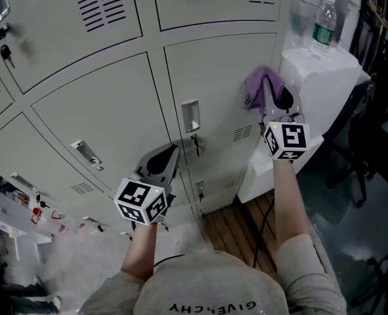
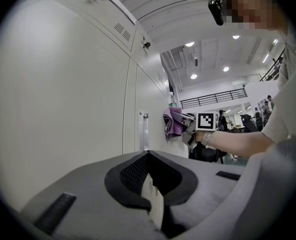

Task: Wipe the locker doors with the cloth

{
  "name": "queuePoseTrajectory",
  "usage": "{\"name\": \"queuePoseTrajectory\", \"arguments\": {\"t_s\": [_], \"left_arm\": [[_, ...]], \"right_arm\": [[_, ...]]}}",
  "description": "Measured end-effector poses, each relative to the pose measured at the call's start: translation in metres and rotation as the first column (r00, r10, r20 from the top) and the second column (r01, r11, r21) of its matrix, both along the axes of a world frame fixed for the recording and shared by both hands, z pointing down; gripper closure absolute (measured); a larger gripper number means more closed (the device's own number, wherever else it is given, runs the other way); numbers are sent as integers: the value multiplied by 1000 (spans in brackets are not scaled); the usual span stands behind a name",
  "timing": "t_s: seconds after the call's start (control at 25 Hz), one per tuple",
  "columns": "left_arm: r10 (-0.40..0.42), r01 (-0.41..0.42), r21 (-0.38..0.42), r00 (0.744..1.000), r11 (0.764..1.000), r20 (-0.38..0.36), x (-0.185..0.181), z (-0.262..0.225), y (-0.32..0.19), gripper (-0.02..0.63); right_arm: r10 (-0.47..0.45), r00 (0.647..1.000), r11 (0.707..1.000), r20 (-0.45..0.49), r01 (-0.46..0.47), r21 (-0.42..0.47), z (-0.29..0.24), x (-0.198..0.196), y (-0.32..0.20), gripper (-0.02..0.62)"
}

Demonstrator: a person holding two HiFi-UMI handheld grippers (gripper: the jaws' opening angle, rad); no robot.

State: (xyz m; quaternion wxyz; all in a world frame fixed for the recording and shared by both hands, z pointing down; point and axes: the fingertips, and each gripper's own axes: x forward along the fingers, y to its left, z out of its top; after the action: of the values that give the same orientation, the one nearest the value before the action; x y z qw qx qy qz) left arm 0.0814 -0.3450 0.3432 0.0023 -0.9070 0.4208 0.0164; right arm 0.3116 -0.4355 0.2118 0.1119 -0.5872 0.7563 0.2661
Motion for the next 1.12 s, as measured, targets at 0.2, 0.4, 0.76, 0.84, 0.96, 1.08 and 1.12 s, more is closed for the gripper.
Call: {"name": "queuePoseTrajectory", "arguments": {"t_s": [0.2, 0.4, 0.76, 0.84, 0.96, 1.08, 1.12], "left_arm": [[-6, 6, -4, 1000, 1000, 1, -3, 2, 2, 607], [-5, 5, -9, 1000, 1000, 0, -4, 4, 2, 607], [0, 0, -7, 1000, 1000, -2, -5, 3, 3, 607], [-2, 2, -7, 1000, 1000, -3, -6, 3, 2, 607], [-6, 6, -9, 1000, 1000, -4, -8, 3, 2, 607], [-8, 8, -10, 1000, 1000, -3, -9, 4, 1, 607], [-8, 8, -10, 1000, 1000, -3, -9, 4, 1, 607]], "right_arm": [[-98, 994, 995, -53, 99, 16, 9, -42, 16, 541], [-182, 971, 982, -155, 187, 16, 24, -93, 31, 541], [-333, 887, 940, -319, 340, -35, 44, -187, 63, 541], [-348, 866, 934, -359, 353, -52, 52, -204, 65, 541], [-332, 852, 938, -404, 342, -51, 59, -213, 62, 543], [-287, 842, 952, -457, 303, -39, 61, -210, 59, 543], [-273, 839, 956, -470, 292, -34, 61, -208, 58, 543]]}}
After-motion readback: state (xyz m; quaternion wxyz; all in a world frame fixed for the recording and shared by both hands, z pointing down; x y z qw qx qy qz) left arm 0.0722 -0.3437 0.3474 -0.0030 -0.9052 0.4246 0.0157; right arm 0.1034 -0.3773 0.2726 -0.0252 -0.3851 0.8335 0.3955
